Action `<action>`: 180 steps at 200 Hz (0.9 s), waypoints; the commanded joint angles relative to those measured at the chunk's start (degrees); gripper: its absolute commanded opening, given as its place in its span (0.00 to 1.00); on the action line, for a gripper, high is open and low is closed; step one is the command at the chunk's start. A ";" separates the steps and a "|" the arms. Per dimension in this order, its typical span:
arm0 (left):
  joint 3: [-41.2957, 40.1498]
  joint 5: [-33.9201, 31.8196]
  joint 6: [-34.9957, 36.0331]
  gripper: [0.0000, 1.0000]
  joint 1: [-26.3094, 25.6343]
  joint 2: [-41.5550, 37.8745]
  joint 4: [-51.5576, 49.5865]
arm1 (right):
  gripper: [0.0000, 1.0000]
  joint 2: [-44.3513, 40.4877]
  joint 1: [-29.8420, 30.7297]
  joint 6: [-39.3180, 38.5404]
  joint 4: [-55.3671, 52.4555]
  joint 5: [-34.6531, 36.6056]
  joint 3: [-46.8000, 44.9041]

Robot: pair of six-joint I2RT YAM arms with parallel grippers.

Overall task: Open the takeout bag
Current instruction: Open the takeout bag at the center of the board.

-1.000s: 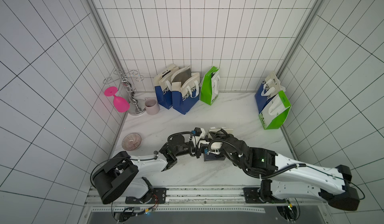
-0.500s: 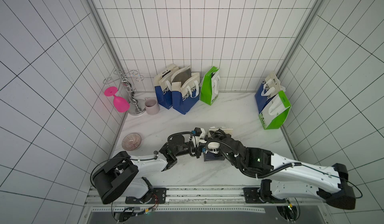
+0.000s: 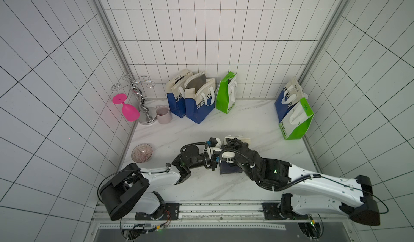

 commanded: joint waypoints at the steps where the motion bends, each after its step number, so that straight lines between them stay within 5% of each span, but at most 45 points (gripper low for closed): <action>1: 0.69 1.21 0.87 0.00 -0.28 -0.91 1.36 | 0.34 0.47 -0.98 -0.66 2.28 2.92 -2.80; 136: 0.79 0.95 1.13 0.00 -0.34 -1.13 0.70 | 0.00 0.92 -1.31 1.72 0.48 1.84 -2.02; 180: 0.90 0.79 1.14 0.00 -0.28 -1.13 0.52 | 0.00 -0.71 -2.57 5.64 -1.43 1.84 1.24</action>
